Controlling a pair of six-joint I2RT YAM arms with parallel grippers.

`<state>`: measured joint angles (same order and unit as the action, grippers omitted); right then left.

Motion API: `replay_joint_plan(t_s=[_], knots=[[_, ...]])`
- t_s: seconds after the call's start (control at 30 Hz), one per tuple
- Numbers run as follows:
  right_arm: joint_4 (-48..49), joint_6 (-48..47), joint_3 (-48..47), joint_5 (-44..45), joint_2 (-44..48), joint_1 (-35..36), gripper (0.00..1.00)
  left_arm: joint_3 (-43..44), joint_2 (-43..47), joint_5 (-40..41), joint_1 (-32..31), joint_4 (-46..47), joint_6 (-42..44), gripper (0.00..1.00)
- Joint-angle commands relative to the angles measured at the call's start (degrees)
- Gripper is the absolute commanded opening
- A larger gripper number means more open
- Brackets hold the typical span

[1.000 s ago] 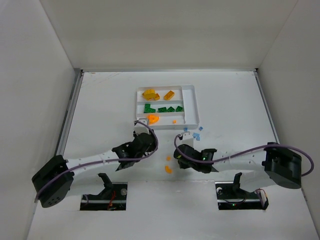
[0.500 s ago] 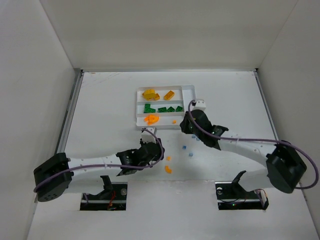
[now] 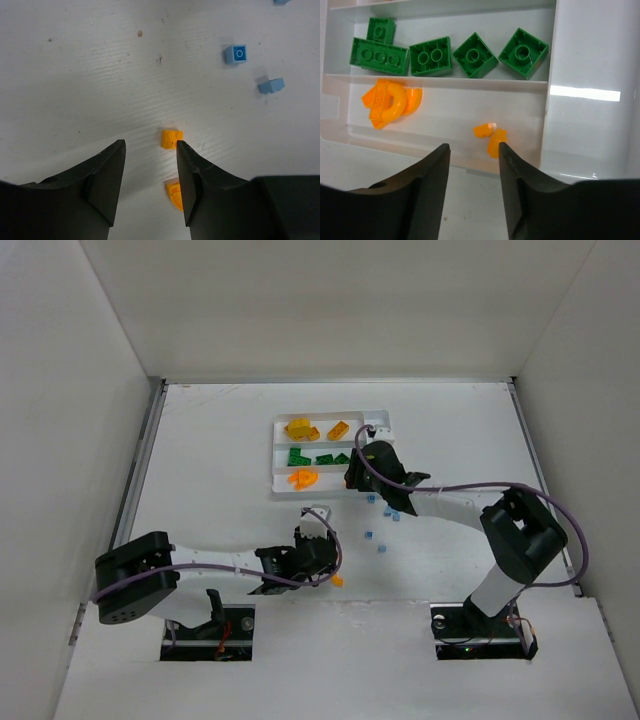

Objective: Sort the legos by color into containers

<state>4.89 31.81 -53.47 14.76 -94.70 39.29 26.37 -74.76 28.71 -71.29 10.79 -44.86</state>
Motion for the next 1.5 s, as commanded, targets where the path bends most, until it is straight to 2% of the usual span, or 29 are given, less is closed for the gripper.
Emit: replay_joint_plan(t_s=[0.0, 0.07, 0.27, 0.47, 0.6, 0.73, 0.87, 1.03, 1.17, 1.33, 1.47], knots=[[4.43, -0.79, -2.34, 0.00, 0.74, -0.22, 0.53, 2.72, -0.64, 0.38, -0.65, 2.57, 1.53, 0.43], [4.69, -0.70, -1.03, 0.26, 2.31, -0.05, 0.56, 3.07, -1.52, 0.38, -0.83, 2.92, 1.97, 0.43], [6.10, 0.62, 6.79, 1.84, 10.74, 1.35, 0.55, 5.00, -4.95, 0.39, -1.62, 3.10, 3.20, 0.44], [6.19, 3.87, 16.63, 4.22, 20.32, 1.71, 0.53, 6.15, -7.94, 1.26, -2.93, 2.49, 4.52, 0.38], [5.84, 6.24, 21.56, 4.22, 26.21, 1.80, 0.53, 7.03, -9.70, 1.70, -3.46, 0.99, 4.52, 0.31], [4.96, 8.26, 25.78, 4.31, 31.49, 2.59, 0.52, 7.64, -11.11, 3.37, -3.90, -0.32, 4.43, 0.17], [3.47, 10.20, 28.42, 4.31, 34.84, 5.22, 0.51, 7.21, -8.39, 3.46, -2.59, -0.07, 4.08, 0.11], [-0.22, 11.25, 29.83, 6.06, 36.95, 9.79, 0.50, 8.08, -1.63, 2.15, 3.64, 0.55, 5.66, 0.10], [-1.02, 11.34, 31.15, 6.42, 37.92, 13.30, 0.50, 10.45, 1.55, -3.82, 13.21, 3.44, 6.80, 0.11], [-1.02, 11.35, 31.24, 6.68, 37.48, 20.15, 0.48, 16.42, -4.14, -9.19, 24.29, 6.43, 8.12, 0.11], [-1.19, 11.08, 30.45, 6.77, 35.64, 23.15, 0.48, 21.78, -12.14, -11.83, 28.78, 7.84, 8.47, 0.12]])
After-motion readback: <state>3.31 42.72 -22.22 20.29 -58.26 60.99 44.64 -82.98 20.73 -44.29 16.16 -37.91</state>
